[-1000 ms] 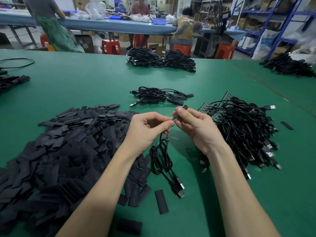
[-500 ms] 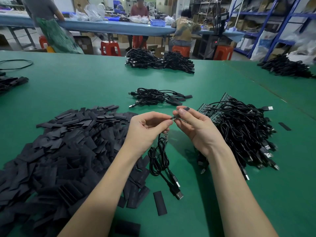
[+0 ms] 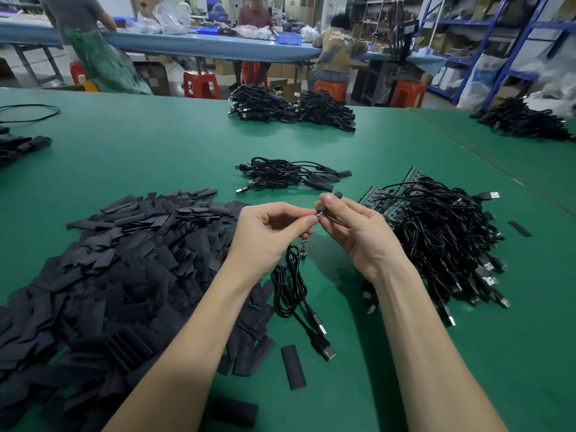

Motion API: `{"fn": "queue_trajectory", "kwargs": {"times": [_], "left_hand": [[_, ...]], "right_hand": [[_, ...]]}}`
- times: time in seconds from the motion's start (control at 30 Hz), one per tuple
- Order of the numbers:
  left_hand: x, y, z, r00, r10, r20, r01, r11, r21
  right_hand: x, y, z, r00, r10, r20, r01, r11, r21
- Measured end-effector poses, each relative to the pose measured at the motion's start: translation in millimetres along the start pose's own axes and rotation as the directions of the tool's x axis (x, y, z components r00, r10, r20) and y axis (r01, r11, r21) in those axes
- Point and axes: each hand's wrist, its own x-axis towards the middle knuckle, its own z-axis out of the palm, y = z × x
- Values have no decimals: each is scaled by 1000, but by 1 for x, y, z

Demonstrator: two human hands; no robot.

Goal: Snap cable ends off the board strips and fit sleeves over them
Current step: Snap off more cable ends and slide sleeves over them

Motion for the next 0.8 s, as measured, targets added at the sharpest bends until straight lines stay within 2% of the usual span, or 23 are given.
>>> {"fn": "queue_trajectory", "kwargs": {"times": [0.43,0.6,0.8], "left_hand": [[0,2,-1,1000,-13,-15,13,1000,-2],[1,2,1,1000,-12,-3,12,1000,20],[2,1,-1,1000,-10,11,10,999,43]], "right_hand": [[-2,-6,-4,996,2,88,2,999,-47],[-2,-6,-4,999,-18,34,17,999,41],[-1,-2,1,1000,-12,-5,12,999,40]]}}
